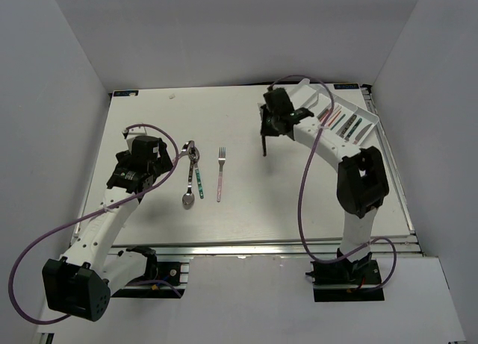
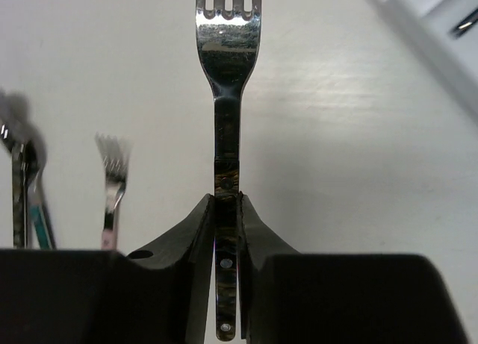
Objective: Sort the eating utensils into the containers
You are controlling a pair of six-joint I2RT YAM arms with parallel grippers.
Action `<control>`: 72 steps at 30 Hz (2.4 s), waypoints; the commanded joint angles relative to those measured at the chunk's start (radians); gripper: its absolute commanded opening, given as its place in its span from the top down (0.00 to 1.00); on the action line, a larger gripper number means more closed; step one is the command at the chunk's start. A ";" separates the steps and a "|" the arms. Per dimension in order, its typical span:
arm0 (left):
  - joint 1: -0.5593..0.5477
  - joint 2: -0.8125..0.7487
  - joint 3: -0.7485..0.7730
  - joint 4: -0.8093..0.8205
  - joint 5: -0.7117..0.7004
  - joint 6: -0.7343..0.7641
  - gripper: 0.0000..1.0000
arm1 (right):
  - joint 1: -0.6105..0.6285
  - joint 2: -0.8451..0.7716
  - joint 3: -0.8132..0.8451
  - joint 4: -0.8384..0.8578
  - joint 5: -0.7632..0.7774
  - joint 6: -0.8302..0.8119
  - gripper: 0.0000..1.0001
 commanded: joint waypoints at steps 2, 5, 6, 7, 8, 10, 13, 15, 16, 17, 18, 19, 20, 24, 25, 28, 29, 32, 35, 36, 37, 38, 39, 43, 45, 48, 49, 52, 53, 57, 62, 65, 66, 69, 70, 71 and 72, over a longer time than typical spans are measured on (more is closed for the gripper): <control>0.000 -0.014 -0.007 0.012 0.007 0.005 0.02 | -0.137 0.062 0.153 0.005 0.057 0.022 1.00; 0.002 -0.012 -0.007 0.013 0.007 0.005 0.02 | -0.237 0.119 0.199 0.051 0.057 0.079 1.00; 0.002 -0.012 -0.007 0.013 0.007 0.005 0.02 | -0.275 0.139 0.218 0.056 0.061 0.091 1.00; 0.002 -0.011 -0.007 0.013 0.010 0.005 0.02 | -0.298 0.183 0.241 0.065 0.054 0.105 1.00; 0.002 -0.006 -0.007 0.013 0.012 0.006 0.02 | -0.318 0.206 0.278 0.079 0.002 0.132 1.00; 0.002 -0.005 -0.007 0.015 0.015 0.006 0.02 | -0.383 0.269 0.314 0.137 -0.108 0.190 1.00; 0.000 -0.005 -0.006 0.013 0.016 0.008 0.02 | -0.443 0.352 0.357 0.163 -0.167 0.238 1.00; 0.002 -0.005 -0.006 0.016 0.016 0.008 0.02 | -0.467 0.398 0.403 0.172 -0.169 0.260 1.00; 0.002 -0.003 -0.007 0.015 0.018 0.008 0.02 | -0.472 0.407 0.415 0.171 -0.169 0.263 1.00; 0.002 -0.003 -0.007 0.015 0.019 0.008 0.02 | -0.476 0.415 0.424 0.176 -0.167 0.269 1.00; 0.000 -0.003 -0.007 0.015 0.021 0.008 0.02 | -0.489 0.423 0.420 0.182 -0.163 0.286 1.00; 0.002 -0.003 -0.007 0.016 0.021 0.008 0.02 | -0.496 0.426 0.413 0.195 -0.169 0.293 1.00; 0.002 -0.003 -0.007 0.016 0.022 0.009 0.02 | -0.504 0.432 0.410 0.203 -0.205 0.303 1.00; 0.002 -0.002 -0.007 0.016 0.025 0.009 0.02 | -0.530 0.458 0.427 0.200 -0.236 0.321 0.97; 0.002 -0.002 -0.007 0.016 0.025 0.009 0.02 | -0.530 0.463 0.441 0.191 -0.245 0.306 0.86; 0.002 -0.002 -0.009 0.016 0.030 0.011 0.02 | -0.530 0.469 0.493 0.150 -0.255 0.286 0.64; 0.002 -0.002 -0.009 0.018 0.030 0.011 0.02 | -0.530 0.466 0.499 0.145 -0.252 0.272 0.61; 0.002 -0.002 -0.006 0.016 0.028 0.011 0.02 | -0.530 0.434 0.504 0.122 -0.244 0.254 0.58; 0.002 -0.005 -0.007 0.015 0.024 0.011 0.02 | -0.523 0.389 0.481 0.102 -0.233 0.244 0.49; 0.002 -0.005 -0.007 0.016 0.022 0.011 0.02 | -0.519 0.363 0.475 0.094 -0.230 0.234 0.49; 0.002 -0.005 -0.007 0.016 0.019 0.011 0.02 | -0.512 0.348 0.464 0.090 -0.230 0.225 0.49; 0.002 -0.003 -0.009 0.015 0.019 0.011 0.02 | -0.489 0.325 0.423 0.090 -0.226 0.214 0.48; 0.002 -0.002 -0.009 0.016 0.018 0.011 0.02 | -0.474 0.275 0.397 0.090 -0.216 0.183 0.47; 0.002 0.015 -0.013 0.019 0.040 0.009 0.02 | -0.371 0.104 0.188 0.123 -0.117 0.101 0.15; 0.002 0.055 -0.012 0.019 0.108 -0.013 0.02 | -0.309 -0.004 0.045 0.140 -0.095 0.076 0.11; -0.032 0.107 -0.030 0.062 0.289 -0.056 0.02 | -0.234 -0.141 -0.150 0.153 -0.060 0.037 0.11; -0.059 0.138 -0.027 0.065 0.283 -0.078 0.02 | -0.219 -0.174 -0.151 0.159 -0.043 0.034 0.11; -0.222 0.194 0.016 0.076 0.138 -0.151 0.02 | -0.208 -0.290 -0.392 0.215 -0.163 0.028 0.11; -0.259 0.219 0.030 0.079 0.107 -0.161 0.02 | -0.213 -0.313 -0.431 0.225 -0.219 0.025 0.11; -0.377 0.375 0.092 0.111 0.133 -0.178 0.04 | -0.207 -0.422 -0.545 0.180 -0.253 0.010 0.11; -0.466 0.602 0.187 0.099 0.065 -0.182 0.15 | -0.203 -0.589 -0.700 0.154 -0.229 -0.016 0.11; -0.489 0.675 0.230 0.105 0.059 -0.176 0.23 | -0.203 -0.654 -0.749 0.136 -0.242 -0.033 0.11; -0.495 0.711 0.238 0.107 0.058 -0.176 0.29 | -0.203 -0.665 -0.758 0.134 -0.247 -0.042 0.11; -0.498 0.765 0.266 0.108 0.058 -0.178 0.44 | -0.203 -0.694 -0.778 0.123 -0.264 -0.053 0.11; -0.500 0.775 0.270 0.102 0.056 -0.184 0.44 | -0.203 -0.697 -0.778 0.119 -0.264 -0.056 0.11; -0.500 0.781 0.274 0.101 0.051 -0.188 0.45 | -0.203 -0.708 -0.782 0.116 -0.265 -0.056 0.11; -0.500 0.787 0.271 0.102 0.050 -0.192 0.48 | -0.203 -0.714 -0.785 0.114 -0.273 -0.058 0.11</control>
